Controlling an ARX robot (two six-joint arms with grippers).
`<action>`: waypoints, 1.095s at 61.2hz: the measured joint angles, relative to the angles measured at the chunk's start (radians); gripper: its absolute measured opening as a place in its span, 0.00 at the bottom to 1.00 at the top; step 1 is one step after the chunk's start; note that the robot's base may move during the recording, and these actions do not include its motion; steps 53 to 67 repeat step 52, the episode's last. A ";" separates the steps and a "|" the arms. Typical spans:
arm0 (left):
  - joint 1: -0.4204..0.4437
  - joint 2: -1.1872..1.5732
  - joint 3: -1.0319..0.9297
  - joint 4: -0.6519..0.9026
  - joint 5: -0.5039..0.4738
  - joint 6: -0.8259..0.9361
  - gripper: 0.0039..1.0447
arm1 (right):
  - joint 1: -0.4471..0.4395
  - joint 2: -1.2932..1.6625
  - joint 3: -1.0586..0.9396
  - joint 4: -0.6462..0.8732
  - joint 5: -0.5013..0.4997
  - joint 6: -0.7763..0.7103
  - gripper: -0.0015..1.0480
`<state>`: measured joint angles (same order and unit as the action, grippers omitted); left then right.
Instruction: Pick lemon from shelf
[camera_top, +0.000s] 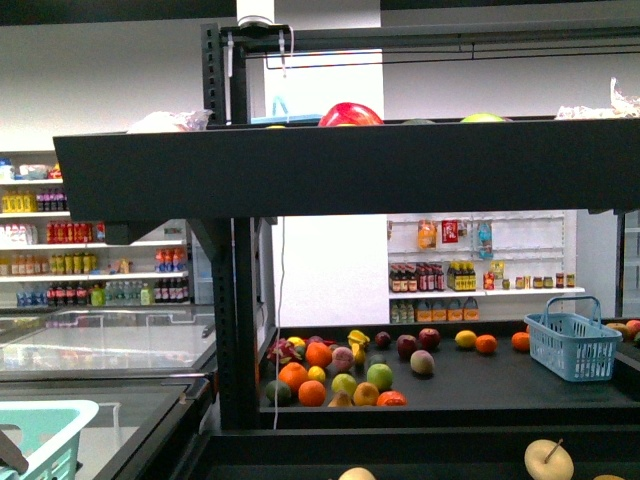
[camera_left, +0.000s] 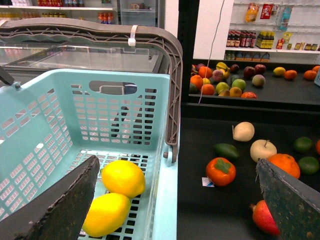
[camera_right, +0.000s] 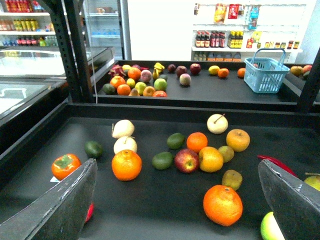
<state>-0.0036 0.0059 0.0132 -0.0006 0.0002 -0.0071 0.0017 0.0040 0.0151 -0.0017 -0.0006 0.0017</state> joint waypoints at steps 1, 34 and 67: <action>0.000 0.000 0.000 0.000 0.000 0.000 0.92 | 0.000 0.000 0.000 0.000 0.000 0.000 0.93; 0.000 0.000 0.000 0.000 0.000 0.000 0.92 | 0.000 0.000 0.000 0.000 0.000 0.000 0.93; 0.000 0.000 0.000 0.000 0.000 0.000 0.92 | 0.000 0.000 0.000 0.000 0.000 0.000 0.93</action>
